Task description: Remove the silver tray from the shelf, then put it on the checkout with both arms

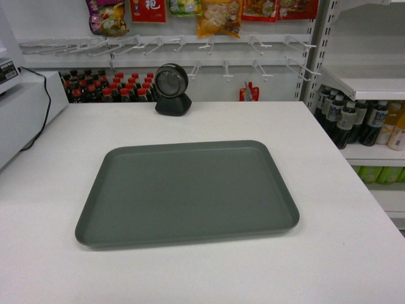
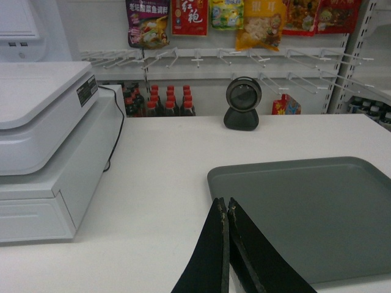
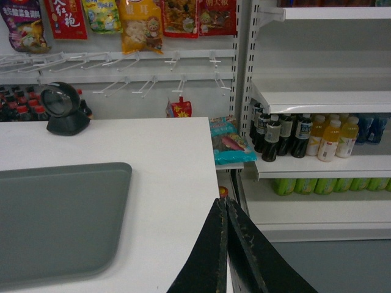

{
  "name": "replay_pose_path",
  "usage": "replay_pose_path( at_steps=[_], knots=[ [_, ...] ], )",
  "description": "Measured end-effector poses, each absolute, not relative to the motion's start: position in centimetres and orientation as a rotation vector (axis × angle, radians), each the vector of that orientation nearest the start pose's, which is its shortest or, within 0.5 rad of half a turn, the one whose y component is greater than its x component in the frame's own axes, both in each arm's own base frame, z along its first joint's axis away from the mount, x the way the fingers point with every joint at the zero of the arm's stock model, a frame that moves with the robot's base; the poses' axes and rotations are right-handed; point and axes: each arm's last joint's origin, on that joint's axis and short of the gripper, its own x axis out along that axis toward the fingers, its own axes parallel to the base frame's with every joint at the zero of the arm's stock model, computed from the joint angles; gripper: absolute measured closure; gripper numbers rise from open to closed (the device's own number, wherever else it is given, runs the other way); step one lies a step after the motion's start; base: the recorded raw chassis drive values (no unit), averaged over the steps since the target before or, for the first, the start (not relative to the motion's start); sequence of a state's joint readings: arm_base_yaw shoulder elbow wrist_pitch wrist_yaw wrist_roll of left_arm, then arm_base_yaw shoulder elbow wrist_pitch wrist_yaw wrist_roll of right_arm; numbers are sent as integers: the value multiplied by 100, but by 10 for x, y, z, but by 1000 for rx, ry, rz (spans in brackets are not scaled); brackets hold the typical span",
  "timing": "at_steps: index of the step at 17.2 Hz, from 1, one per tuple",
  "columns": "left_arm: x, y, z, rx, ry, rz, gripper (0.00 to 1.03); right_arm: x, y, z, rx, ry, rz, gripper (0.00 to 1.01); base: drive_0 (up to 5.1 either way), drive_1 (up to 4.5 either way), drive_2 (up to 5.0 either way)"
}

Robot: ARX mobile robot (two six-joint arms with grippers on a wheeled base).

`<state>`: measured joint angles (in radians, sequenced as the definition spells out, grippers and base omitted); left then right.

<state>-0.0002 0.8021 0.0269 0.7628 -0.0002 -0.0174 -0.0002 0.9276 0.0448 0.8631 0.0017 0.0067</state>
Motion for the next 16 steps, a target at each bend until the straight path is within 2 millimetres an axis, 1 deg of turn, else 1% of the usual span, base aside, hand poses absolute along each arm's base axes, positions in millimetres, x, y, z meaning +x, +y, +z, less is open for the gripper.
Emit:
replay_pose_path(
  at_steps=[6,16],
  knots=[
    [131,0,168,-17,-2,0,102,137,0,166,7,3,-2,99,0,0,0],
    [112,0,170,-17,-10,0,102,115,0,171,6,-14,-2,99,0,0,0]
  ],
)
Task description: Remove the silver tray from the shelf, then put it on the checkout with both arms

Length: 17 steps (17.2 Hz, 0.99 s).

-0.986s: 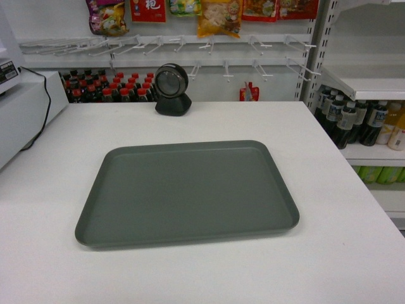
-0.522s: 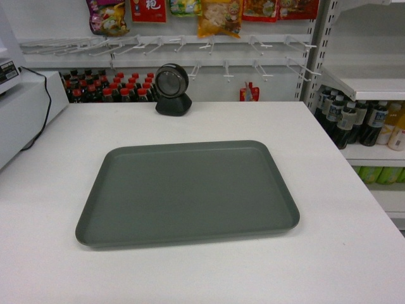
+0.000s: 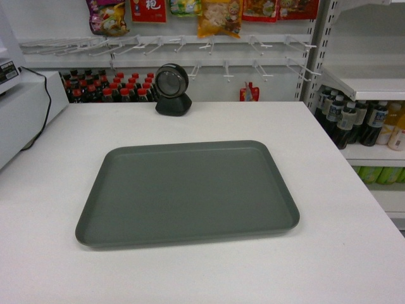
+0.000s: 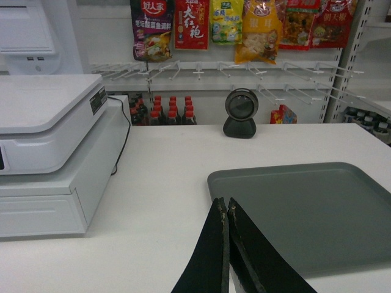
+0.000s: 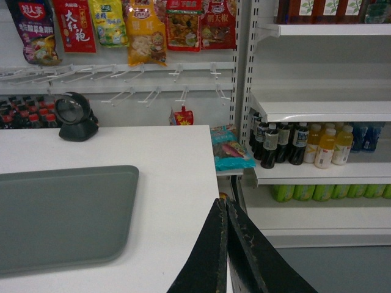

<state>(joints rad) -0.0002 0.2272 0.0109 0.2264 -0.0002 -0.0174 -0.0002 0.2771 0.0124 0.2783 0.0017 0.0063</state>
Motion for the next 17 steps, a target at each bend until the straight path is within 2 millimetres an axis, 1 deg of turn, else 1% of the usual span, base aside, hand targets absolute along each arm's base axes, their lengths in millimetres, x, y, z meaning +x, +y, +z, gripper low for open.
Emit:
replay_pose_path(
  at_steps=[4,5,6,7,8,9,10,11,12,13,14,17],
  knots=[
    [106,0,168,-17,4,1,102,110,0,170,6,-13,-2,99,0,0,0],
    [100,0,163,-17,44,-1,102,109,0,170,6,-14,-2,99,0,0,0],
    [98,0,169,-17,-20,-2,102,108,0,170,6,-13,-2,99,0,0,0],
    [98,0,167,-17,-1,0,102,103,0,166,6,28,-2,99,0,0,0],
    [98,0,166,-17,8,3,102,98,0,166,6,7,0,99,0,0,0],
    [98,0,166,-17,2,0,102,97,0,170,6,-20,-1,99,0,0,0],
    [98,0,166,-17,4,0,102,97,0,166,6,6,0,99,0,0,0],
    [98,0,166,-17,4,0,99,97,0,168,6,-9,0,99,0,0,0],
    [98,0,166,-17,3,0,87,97,0,167,6,-2,0,88,0,0,0],
    [98,0,166,-17,3,0,74,97,0,167,6,-4,0,76,0,0,0],
    [98,0,166,-17,3,0,63,97,0,167,6,-4,0,65,0,0,0],
    [98,0,166,-17,3,0,25,97,0,167,6,-4,0,26,0,0,0]
  ],
)
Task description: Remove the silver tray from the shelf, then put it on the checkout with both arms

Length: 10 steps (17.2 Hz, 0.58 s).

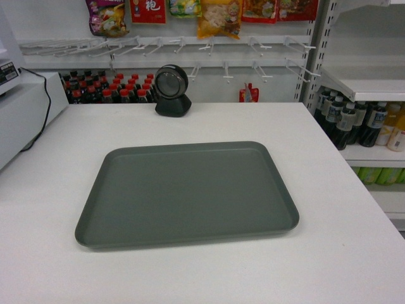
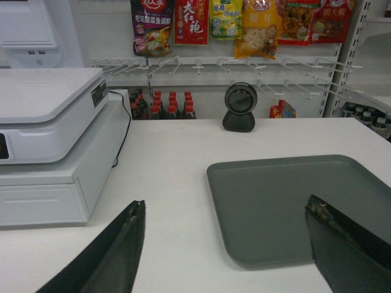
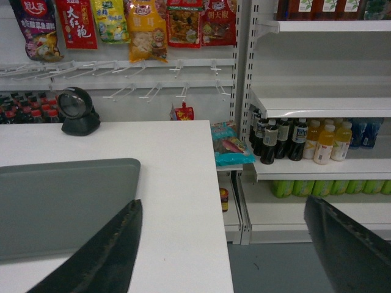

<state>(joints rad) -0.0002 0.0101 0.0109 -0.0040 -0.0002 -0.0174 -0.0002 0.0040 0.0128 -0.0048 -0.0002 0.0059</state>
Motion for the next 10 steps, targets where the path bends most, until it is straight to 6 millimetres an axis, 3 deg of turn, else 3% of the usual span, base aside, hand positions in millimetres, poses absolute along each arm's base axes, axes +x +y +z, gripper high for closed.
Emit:
replay_pose_path(
  at_steps=[2,10],
  knots=[
    [98,0,166,-17,3,0,3,97,0,167,6,-4,0,2,0,0,0],
    [98,0,166,-17,3,0,5,97,0,167,6,-4,0,3,0,0,0]
  ],
)
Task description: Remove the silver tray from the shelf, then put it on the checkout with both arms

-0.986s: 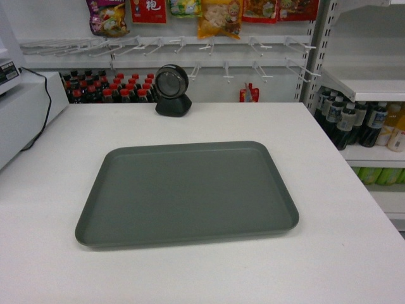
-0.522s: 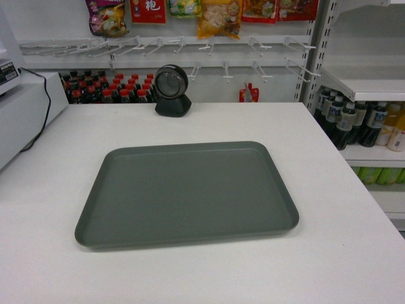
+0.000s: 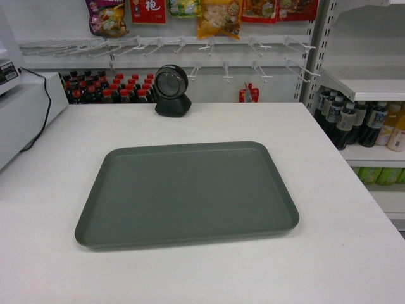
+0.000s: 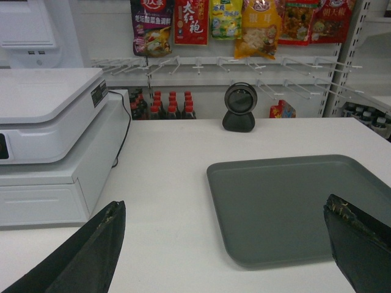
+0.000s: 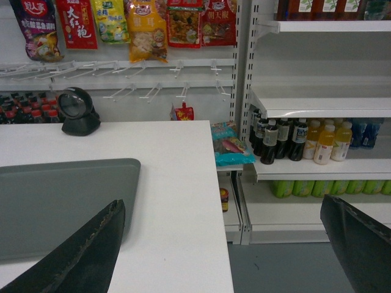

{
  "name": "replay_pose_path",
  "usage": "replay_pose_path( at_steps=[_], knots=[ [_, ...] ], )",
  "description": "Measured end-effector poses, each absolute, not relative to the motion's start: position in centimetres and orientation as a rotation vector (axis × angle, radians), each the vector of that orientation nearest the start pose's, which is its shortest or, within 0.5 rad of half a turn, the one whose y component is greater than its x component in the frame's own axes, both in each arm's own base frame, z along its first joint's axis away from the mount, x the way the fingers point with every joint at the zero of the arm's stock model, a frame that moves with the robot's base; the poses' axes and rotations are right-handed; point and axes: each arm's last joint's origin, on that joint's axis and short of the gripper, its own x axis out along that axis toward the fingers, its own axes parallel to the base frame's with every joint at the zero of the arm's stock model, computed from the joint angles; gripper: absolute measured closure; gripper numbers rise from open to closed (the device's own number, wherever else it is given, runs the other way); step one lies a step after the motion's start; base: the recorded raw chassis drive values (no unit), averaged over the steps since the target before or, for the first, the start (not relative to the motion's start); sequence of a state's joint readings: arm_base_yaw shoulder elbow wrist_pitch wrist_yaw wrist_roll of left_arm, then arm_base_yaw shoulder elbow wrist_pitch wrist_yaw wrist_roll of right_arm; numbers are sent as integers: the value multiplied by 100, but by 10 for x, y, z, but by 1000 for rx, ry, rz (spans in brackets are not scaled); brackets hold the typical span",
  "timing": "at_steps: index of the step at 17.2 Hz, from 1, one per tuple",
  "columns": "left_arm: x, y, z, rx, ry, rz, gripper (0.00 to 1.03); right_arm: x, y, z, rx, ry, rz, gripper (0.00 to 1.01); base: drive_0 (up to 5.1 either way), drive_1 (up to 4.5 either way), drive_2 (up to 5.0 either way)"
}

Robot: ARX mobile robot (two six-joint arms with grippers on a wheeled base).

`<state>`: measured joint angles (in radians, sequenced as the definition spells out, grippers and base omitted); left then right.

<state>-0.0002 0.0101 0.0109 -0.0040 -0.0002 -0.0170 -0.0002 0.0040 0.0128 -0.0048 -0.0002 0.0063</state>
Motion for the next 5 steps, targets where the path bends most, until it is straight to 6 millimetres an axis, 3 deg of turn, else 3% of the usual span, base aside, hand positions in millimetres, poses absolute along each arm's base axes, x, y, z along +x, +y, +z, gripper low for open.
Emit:
replay_pose_path(
  at_steps=[5],
  knots=[
    [98,0,166,-17,3,0,5,97,0,167,6,-4,0,3,0,0,0]
  ],
)
